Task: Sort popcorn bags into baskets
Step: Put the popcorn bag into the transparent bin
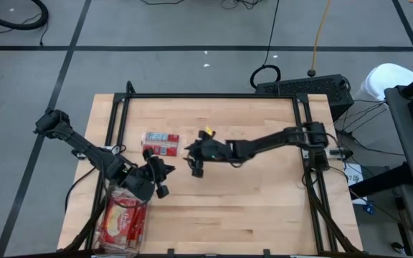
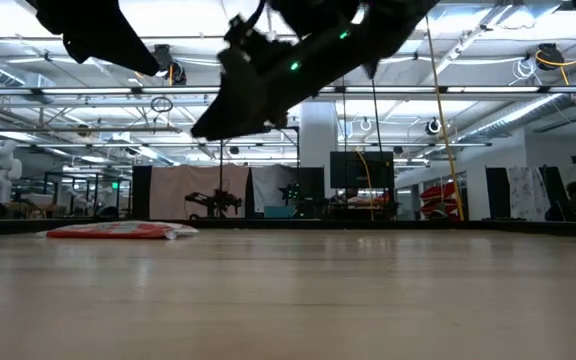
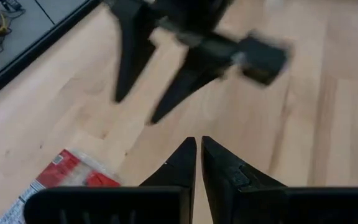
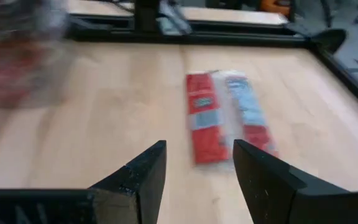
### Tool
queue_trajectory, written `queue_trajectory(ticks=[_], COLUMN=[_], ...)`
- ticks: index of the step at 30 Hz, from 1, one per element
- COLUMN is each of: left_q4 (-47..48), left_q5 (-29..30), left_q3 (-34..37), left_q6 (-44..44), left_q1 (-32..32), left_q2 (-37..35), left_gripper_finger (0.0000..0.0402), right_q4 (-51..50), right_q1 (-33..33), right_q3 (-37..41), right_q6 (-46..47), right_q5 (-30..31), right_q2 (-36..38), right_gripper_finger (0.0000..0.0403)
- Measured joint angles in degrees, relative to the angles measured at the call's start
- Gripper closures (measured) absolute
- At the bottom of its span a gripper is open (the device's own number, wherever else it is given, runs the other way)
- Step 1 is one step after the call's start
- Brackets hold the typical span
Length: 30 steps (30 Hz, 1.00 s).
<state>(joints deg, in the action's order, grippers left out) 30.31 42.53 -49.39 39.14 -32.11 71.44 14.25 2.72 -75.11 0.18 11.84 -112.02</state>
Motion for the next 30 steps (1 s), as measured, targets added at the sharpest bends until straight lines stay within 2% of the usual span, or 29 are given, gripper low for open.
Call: queue_trajectory(ticks=[3,5,8,11,15,19,21,24,30], left_q4=[0.0,0.0,0.1,-0.1,-0.2,-0.4,-0.4,-0.4,0.0], left_q5=[1.3,2.2,3.0,3.2,3.6,3.7,3.7,3.7,3.9], left_q3=[0.0,0.0,0.0,0.0,0.0,0.0,0.0,0.0,0.0], left_q6=[-0.3,-0.3,-1.1,-2.3,-1.9,-1.1,-1.1,-1.3,-1.8], left_q1=[0.5,0.9,1.5,2.3,3.7,3.9,3.9,3.9,3.9], left_q2=[0.0,0.0,0.0,0.0,0.0,0.0,0.0,0.0,0.0], left_gripper_finger=[0.0369,0.0369,0.0369,0.0369,0.0369,0.0369,0.0369,0.0369,0.0369], right_q4=[-0.2,0.6,0.8,2.9,7.4,14.3,15.1,14.5,8.6], right_q1=[-2.1,-3.5,-5.3,-7.0,-9.1,-9.1,-8.2,-6.7,-5.9], right_q3=[-1.9,-2.4,-2.4,-2.5,-2.5,-2.5,-3.0,-6.4,-16.9], right_q6=[-1.0,-1.4,-2.6,-3.8,-0.6,6.8,8.4,7.3,8.0], right_q5=[-0.3,-2.6,-5.7,-6.2,-7.5,-7.3,-5.0,-0.3,0.2], right_q2=[-2.3,-3.3,-3.3,-4.2,-7.4,-11.1,-12.5,-14.6,-22.8], right_gripper_finger=[0.0221,0.0217,0.0202,0.0182,0.0164,0.0161,0.0162,0.0166,0.0167])
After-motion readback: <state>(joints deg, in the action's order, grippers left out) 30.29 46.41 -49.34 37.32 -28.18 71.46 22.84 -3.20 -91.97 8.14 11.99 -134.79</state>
